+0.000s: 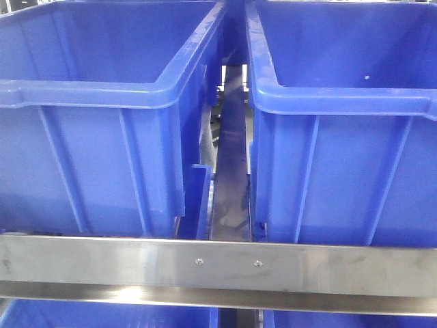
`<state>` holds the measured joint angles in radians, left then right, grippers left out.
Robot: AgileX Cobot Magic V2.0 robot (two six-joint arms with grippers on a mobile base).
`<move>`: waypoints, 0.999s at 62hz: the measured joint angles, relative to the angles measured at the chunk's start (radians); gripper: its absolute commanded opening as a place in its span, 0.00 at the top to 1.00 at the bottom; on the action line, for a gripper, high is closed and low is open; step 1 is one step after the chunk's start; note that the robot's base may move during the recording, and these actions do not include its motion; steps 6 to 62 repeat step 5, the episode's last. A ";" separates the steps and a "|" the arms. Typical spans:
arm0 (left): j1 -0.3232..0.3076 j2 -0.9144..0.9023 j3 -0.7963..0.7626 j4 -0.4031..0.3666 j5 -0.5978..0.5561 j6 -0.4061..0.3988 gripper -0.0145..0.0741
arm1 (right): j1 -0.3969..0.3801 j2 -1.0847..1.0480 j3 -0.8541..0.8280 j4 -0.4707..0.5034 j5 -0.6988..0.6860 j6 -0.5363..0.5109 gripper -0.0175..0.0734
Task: Sort and place red and blue blocks on shelf
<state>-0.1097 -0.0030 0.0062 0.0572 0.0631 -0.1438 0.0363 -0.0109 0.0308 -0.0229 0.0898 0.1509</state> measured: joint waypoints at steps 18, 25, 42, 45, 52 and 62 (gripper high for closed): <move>0.000 0.000 0.000 0.000 0.000 0.000 0.69 | 0.000 0.000 0.000 0.000 0.000 0.000 0.74; 0.000 0.000 0.000 0.000 0.000 0.000 0.69 | 0.000 0.000 0.000 0.000 0.000 0.000 0.74; 0.000 0.000 0.000 0.000 0.000 0.000 0.69 | 0.000 0.000 0.000 0.000 0.000 0.000 0.74; 0.000 0.000 0.000 0.000 0.000 0.000 0.69 | 0.000 0.000 0.000 0.000 0.000 0.000 0.74; 0.000 0.000 0.000 0.000 0.000 0.000 0.69 | 0.000 0.000 0.000 0.000 0.000 0.000 0.74; 0.000 0.000 0.000 0.000 0.000 0.000 0.69 | 0.000 0.000 0.000 0.000 0.000 0.000 0.74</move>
